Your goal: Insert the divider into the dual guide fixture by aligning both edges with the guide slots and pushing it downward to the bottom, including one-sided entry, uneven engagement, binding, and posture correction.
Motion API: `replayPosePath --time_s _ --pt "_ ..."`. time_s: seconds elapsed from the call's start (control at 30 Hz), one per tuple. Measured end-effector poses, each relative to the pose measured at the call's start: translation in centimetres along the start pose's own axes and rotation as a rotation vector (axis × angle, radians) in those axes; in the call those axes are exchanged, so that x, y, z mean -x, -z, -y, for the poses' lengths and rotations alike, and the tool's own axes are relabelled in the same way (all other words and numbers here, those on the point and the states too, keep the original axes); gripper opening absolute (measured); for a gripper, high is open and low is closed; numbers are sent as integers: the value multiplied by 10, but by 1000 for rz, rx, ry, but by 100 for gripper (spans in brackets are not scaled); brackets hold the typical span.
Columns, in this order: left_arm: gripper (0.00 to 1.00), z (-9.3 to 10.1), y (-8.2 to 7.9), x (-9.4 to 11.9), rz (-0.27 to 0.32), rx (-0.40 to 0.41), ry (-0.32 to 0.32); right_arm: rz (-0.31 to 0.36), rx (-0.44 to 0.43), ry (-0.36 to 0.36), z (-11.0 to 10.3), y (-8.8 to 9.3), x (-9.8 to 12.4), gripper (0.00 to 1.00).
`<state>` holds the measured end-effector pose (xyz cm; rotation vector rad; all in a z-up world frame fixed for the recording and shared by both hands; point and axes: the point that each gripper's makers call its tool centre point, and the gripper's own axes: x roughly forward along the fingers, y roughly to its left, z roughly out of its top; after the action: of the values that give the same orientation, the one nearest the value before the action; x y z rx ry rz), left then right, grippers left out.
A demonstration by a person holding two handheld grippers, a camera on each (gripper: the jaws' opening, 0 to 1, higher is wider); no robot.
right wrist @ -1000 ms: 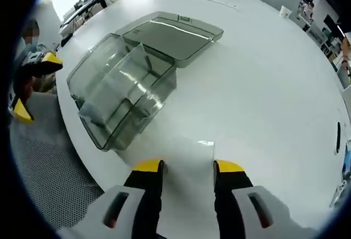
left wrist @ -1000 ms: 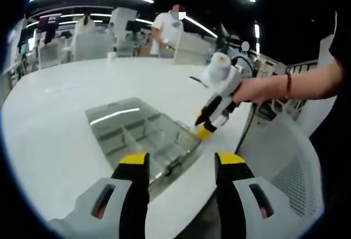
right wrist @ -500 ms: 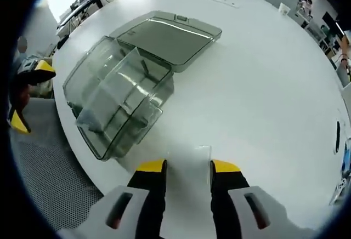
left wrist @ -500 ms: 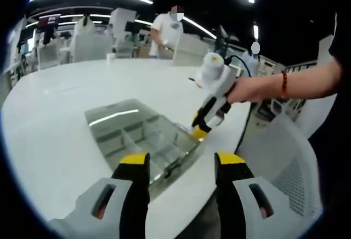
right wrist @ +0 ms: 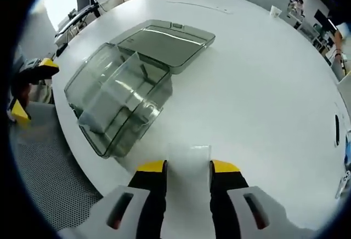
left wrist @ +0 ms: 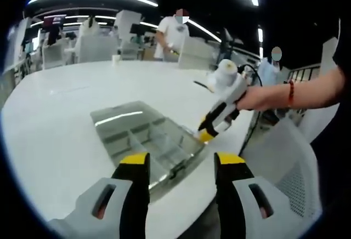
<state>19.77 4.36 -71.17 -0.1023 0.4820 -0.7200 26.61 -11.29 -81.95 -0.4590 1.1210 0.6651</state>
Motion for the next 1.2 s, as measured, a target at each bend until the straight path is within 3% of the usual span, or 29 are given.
replayPosePath --time_s 0.77,1.2 --pt "45 11 -1 -3 5 24 50 116 -11 47 0 -13 31 27" --pt "45 10 -5 1 21 31 45 184 1 73 -2 -25 50 27"
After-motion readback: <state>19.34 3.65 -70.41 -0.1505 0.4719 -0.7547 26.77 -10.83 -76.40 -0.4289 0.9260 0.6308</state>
